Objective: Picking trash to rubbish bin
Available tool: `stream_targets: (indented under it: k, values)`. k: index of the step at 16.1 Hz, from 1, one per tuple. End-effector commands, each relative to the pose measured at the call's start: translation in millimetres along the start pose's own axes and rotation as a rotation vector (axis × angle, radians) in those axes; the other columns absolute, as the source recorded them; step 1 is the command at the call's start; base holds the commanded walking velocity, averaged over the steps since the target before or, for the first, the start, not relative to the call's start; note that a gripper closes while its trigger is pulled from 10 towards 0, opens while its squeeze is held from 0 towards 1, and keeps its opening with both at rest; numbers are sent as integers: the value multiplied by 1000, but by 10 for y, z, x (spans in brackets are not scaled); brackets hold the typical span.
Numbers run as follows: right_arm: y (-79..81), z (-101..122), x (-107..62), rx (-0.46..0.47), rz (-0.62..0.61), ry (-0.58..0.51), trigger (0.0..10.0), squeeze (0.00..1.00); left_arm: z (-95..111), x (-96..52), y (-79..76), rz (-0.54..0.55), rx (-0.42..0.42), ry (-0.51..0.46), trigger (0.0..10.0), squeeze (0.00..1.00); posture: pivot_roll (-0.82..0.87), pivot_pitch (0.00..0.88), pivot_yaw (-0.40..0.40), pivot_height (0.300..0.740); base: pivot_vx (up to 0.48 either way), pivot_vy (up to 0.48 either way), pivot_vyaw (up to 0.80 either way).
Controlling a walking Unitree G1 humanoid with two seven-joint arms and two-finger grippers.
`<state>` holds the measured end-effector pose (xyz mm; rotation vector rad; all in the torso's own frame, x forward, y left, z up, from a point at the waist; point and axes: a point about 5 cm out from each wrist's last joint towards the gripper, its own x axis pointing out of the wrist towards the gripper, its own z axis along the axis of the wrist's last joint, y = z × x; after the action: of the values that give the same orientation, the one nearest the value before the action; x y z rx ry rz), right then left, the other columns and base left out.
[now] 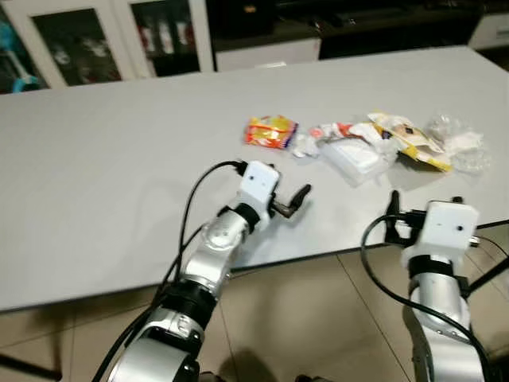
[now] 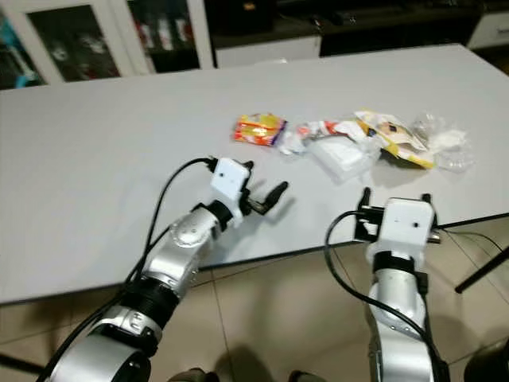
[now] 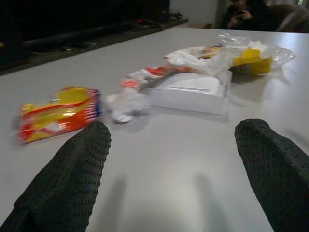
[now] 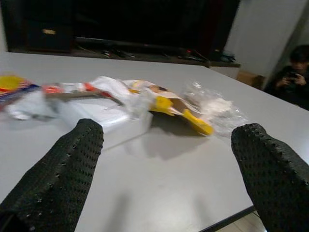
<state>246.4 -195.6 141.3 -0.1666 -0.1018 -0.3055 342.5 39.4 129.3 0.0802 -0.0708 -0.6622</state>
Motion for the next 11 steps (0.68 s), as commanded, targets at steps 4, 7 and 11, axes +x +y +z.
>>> stream_targets:
  k: [4, 7, 11]
  values:
    - [-7, 11, 8, -10, -8, 3, 10000, 0, -2, 6, -18, -15, 13, 7, 10000, 0, 60, 79, 35, 740, 0, -198, 0]
    - [-2, 9, 11, -10, -8, 4, 10000, 0, -6, 3, -4, -11, 11, 11, 10000, 0, 60, 79, 35, 740, 0, -454, 0]
    - [5, -2, 11, -12, -4, 8, 10000, 0, -16, 0, 1, -7, 16, 16, 10000, 0, 62, 73, 40, 740, 0, -357, 0]
